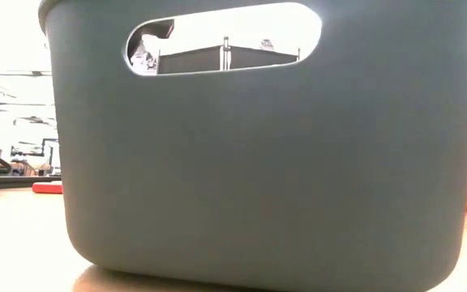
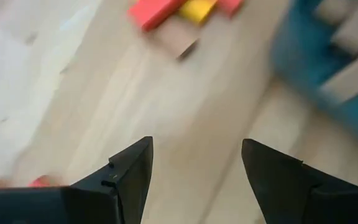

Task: Sort blocks
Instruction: Put the orange block into the orange bin

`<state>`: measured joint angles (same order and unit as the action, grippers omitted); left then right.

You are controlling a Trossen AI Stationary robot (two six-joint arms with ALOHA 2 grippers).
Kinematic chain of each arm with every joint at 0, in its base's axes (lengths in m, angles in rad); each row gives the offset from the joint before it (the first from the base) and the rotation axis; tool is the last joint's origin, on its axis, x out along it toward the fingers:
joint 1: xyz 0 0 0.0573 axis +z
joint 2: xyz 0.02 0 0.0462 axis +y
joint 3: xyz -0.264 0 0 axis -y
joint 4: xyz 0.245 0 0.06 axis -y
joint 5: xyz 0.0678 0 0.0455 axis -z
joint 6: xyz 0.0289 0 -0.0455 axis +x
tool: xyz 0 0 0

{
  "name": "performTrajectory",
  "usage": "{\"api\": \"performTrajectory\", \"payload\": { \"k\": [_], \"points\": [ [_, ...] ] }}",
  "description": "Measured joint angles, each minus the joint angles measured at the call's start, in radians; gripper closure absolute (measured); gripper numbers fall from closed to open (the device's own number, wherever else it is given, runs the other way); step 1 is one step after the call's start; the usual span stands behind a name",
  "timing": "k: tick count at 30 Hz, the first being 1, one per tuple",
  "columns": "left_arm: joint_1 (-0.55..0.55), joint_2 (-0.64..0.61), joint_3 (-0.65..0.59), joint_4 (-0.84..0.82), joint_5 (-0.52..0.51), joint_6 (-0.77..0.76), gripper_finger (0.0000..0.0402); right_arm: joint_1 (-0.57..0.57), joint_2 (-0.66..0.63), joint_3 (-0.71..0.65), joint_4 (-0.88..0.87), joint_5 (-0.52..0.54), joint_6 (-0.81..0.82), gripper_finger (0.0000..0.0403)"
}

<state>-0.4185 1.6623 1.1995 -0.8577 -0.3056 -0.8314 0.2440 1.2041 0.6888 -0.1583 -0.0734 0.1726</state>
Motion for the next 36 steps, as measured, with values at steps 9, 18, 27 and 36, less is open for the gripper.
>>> {"api": "performTrajectory", "payload": {
  "k": [9, 18, 27, 36],
  "points": [
    [0.067, 0.000, 0.000, -0.209, 0.123, 0.087, 0.0159, 0.000, 0.000, 0.000, 0.021, 0.000, -0.001, 0.0257],
    [0.159, 0.000, 0.000, -0.431, 0.207, 0.152, 0.0159, 0.013, 0.000, 0.000, -0.007, 0.005, 0.086, 0.0257],
    [0.256, -0.001, -0.071, -0.475, 0.202, 0.311, 0.0159, 0.046, 0.000, -0.053, 0.004, 0.156, 0.089, 0.0257],
    [0.336, -0.001, -0.155, -0.428, 0.119, 0.573, 0.0159, 0.046, 0.000, -0.081, 0.022, 0.170, 0.084, 0.0257]
  ]
}}
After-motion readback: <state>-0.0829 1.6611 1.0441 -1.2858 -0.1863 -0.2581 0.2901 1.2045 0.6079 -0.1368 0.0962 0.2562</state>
